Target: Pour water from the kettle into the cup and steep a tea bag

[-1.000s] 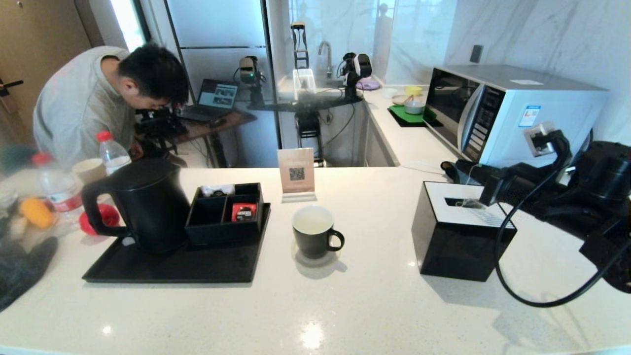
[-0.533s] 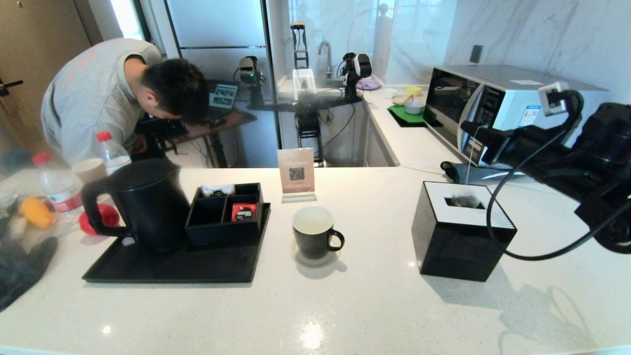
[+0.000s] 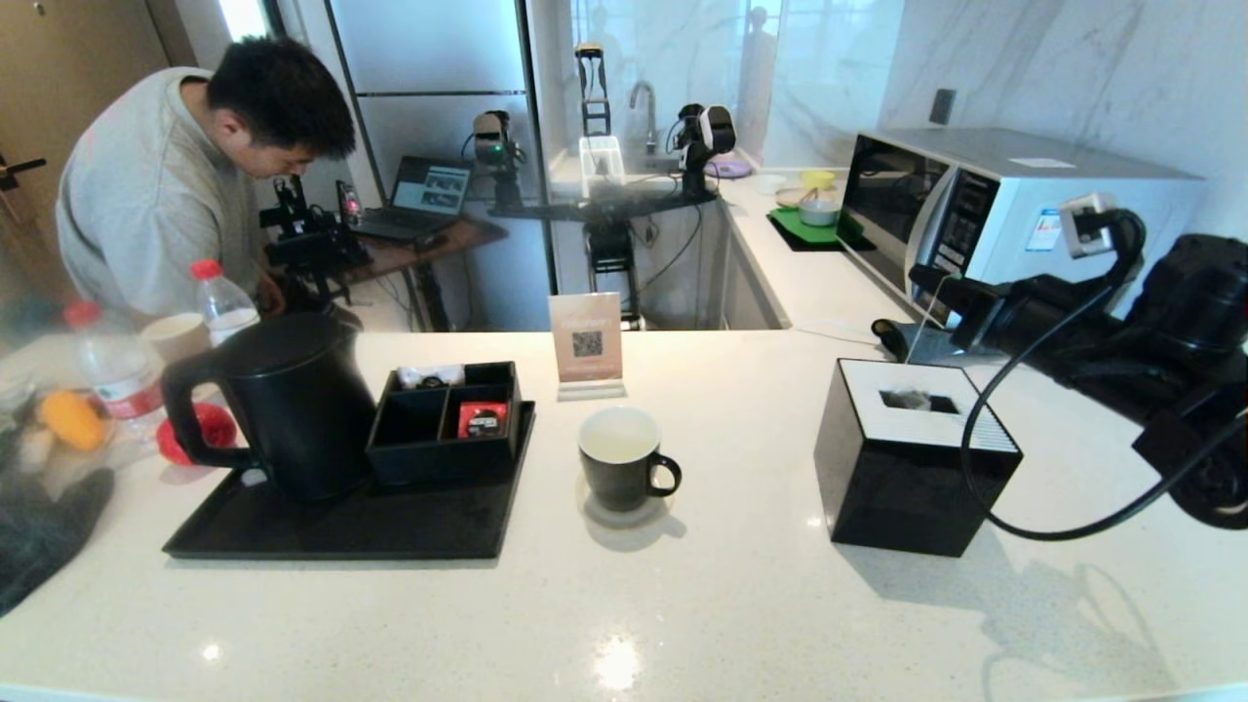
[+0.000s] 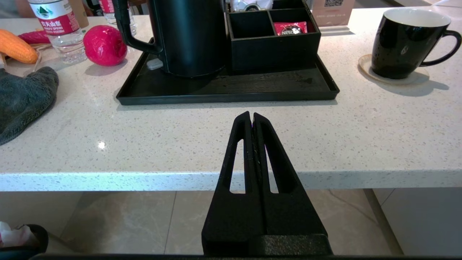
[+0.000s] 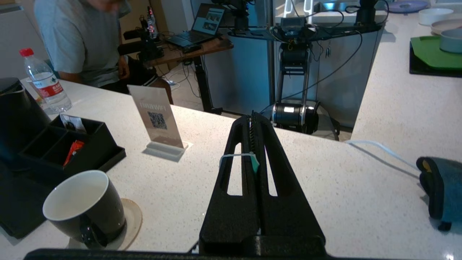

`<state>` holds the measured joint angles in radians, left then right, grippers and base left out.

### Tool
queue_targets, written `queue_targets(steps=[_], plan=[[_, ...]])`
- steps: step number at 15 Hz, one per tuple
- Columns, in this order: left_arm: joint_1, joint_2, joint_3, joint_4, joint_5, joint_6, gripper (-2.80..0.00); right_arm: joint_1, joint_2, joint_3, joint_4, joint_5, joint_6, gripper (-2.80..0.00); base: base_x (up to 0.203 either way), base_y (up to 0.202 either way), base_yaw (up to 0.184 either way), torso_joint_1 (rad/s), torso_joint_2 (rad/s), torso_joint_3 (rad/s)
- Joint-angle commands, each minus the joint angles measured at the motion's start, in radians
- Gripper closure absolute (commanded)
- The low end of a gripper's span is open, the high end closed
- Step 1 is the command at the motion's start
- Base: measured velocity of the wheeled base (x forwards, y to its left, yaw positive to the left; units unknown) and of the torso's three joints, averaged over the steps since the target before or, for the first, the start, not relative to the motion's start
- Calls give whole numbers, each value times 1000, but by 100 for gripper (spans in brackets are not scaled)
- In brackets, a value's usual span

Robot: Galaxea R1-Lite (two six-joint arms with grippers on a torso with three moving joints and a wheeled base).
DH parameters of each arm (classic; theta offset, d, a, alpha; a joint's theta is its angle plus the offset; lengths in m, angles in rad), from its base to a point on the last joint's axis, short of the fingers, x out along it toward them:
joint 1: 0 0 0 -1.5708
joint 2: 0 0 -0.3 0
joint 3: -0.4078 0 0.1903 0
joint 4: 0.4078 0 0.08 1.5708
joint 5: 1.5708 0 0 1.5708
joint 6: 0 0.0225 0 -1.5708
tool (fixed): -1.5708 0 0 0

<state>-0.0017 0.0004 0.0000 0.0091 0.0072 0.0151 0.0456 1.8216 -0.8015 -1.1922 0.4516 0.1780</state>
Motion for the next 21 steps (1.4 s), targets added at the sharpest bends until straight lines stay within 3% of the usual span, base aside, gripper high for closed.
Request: queue_targets(steps=[1, 5, 11, 15, 16, 21], plan=[[0, 0, 0, 0, 0, 0, 0, -16, 14, 87, -65, 4, 1, 0, 0, 0, 0, 0, 0, 0], [0, 0, 0, 0, 0, 0, 0, -59, 56, 154, -150, 5, 0, 0, 0, 0, 0, 0, 0, 0], [0, 0, 0, 0, 0, 0, 0, -130, 55, 67, -104, 12, 1, 0, 0, 0, 0, 0, 0, 0], [0, 0, 0, 0, 0, 0, 0, -207, 56, 64, -98, 80, -18, 0, 0, 0, 0, 0, 0, 0], [0, 0, 0, 0, 0, 0, 0, -214, 59, 66, -98, 92, -33, -280, 0, 0, 0, 0, 0, 0], [0, 0, 0, 0, 0, 0, 0, -232, 83, 84, -112, 107, -64, -280, 0, 0, 0, 0, 0, 0]])
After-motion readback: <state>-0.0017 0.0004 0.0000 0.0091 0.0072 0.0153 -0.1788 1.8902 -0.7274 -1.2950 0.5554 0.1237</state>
